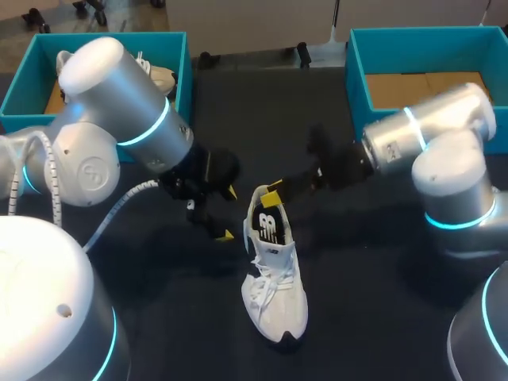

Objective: Take the shoe out of the shoebox, open the shoe tongue, remove and reinsert the insole, then place the shoe into the shoebox

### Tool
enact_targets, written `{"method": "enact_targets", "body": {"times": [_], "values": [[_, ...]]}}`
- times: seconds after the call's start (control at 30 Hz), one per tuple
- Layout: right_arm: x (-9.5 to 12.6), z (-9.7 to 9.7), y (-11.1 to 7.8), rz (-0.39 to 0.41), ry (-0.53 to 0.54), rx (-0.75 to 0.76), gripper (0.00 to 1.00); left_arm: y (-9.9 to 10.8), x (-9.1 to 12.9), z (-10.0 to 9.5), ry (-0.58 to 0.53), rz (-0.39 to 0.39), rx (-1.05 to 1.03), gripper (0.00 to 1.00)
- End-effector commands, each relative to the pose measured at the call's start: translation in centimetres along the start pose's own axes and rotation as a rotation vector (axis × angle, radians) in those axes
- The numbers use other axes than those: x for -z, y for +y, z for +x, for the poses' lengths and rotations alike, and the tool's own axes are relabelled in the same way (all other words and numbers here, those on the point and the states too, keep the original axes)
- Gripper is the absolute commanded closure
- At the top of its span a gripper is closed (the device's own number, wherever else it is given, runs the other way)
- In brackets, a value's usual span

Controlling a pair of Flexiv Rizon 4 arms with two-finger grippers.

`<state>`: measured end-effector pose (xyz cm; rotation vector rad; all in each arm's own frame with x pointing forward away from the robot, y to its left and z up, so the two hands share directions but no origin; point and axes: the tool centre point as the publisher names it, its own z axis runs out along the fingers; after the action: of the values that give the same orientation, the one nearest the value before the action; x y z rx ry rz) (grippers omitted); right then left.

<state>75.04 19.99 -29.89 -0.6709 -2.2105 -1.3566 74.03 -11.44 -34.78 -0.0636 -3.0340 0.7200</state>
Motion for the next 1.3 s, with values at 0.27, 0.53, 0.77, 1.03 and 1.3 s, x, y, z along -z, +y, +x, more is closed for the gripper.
{"method": "enact_targets", "body": {"times": [0.27,0.53,0.77,1.03,1.3], "values": [[3.2,1.0,1.4,0.253,-0.048,-0.014,0.08,2.2,4.1,-0.3,-0.023,-0.03,0.0,0.0],[5.3,1.1,3.0,0.396,-0.129,-0.078,0.04,3.5,6.0,-1.6,-0.032,-0.062,0.005,0.0],[7.0,0.8,4.8,0.47,-0.227,-0.159,0.1,4.9,8.4,-3.4,-0.038,-0.089,0.011,0.0],[7.8,1.4,6.9,0.524,-0.374,-0.222,0.91,6.4,12.2,-5.2,-0.062,-0.075,0.031,0.0],[7.9,2.3,7.4,0.477,-0.458,-0.281,1.0,7.1,13.9,-5.5,-0.083,-0.076,-0.017,0.0]]}}
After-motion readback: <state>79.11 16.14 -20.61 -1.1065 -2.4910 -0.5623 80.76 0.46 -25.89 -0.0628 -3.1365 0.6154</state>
